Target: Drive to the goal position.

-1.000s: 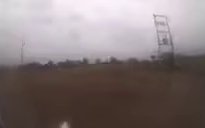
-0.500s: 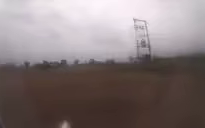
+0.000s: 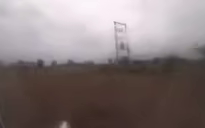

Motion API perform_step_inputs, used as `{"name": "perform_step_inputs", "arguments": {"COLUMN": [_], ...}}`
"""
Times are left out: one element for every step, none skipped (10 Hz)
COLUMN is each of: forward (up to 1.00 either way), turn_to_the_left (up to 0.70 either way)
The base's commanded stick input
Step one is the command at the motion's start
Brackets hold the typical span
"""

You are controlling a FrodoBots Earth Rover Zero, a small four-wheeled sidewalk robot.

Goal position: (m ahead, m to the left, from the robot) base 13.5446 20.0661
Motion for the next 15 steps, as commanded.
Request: {"name": "perform_step_inputs", "arguments": {"forward": [0.7, 0.7, 0.7, 0.7, 0.7, 0.7, 0.7, 0.7, 0.7, 0.7, 0.7, 0.7, 0.7, 0.7, 0.7], "turn_to_the_left": [-0.35, -0.35, -0.35, -0.35, -0.35, -0.35, -0.35, -0.27, -0.11, 0.0, 0.0, 0.0, 0.0, 0.0, 0.0]}}
